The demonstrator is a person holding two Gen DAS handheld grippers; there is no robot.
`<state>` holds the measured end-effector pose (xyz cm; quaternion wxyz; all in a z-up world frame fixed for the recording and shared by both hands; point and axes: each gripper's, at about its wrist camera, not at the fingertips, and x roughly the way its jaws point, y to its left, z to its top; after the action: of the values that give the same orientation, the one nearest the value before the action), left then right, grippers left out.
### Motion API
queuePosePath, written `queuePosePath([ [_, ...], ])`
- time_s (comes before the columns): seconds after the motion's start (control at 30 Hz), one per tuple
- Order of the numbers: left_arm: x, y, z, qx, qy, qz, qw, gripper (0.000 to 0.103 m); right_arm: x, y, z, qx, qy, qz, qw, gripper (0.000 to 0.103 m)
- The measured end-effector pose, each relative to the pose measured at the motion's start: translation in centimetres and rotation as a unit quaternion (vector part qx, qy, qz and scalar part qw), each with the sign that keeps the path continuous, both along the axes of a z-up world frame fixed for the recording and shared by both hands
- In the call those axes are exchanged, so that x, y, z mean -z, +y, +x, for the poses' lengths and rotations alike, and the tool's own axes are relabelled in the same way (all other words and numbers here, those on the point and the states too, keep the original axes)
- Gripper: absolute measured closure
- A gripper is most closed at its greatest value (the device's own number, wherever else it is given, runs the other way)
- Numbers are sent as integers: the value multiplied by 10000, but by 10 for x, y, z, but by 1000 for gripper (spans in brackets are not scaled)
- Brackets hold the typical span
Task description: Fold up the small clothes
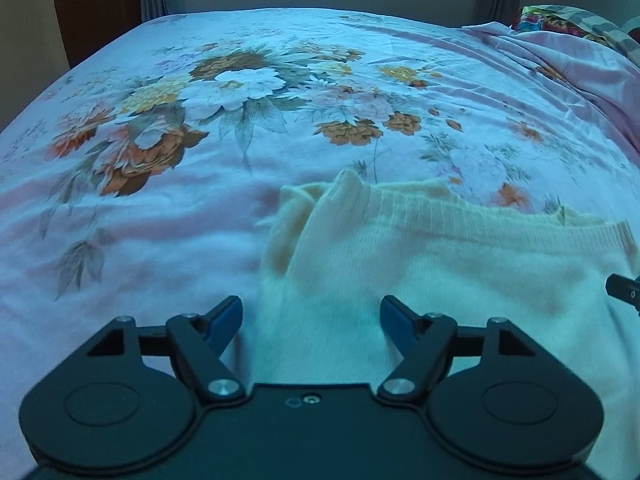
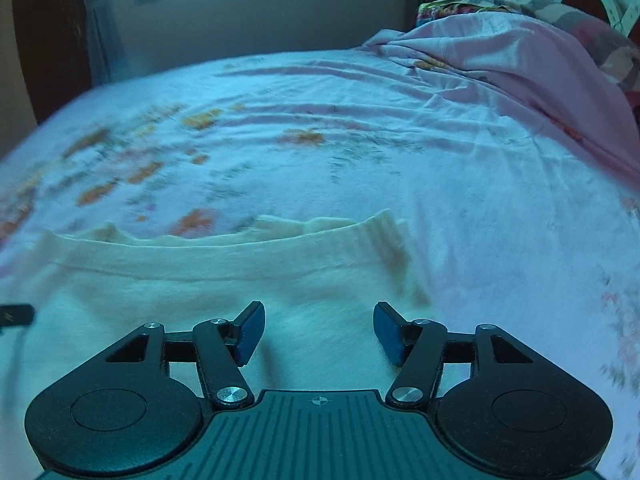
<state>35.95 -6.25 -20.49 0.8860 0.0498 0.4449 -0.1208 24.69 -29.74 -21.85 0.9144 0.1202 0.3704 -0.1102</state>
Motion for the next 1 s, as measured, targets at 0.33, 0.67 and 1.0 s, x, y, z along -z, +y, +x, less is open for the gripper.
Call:
queuePosePath([
  [0.33, 0, 36, -36, 1, 500, -41, 9987, 13, -7, 55, -49, -447, 6, 271, 9986, 43],
  [0.67, 12, 53, -43, -215, 679, -312, 9970, 1, -9, 69, -70, -507, 85, 394, 9979, 43],
  [1.0, 13, 68, -44, 7, 740, -795, 9941, 2, -9, 75, -71, -587, 13, 567, 9967, 42],
])
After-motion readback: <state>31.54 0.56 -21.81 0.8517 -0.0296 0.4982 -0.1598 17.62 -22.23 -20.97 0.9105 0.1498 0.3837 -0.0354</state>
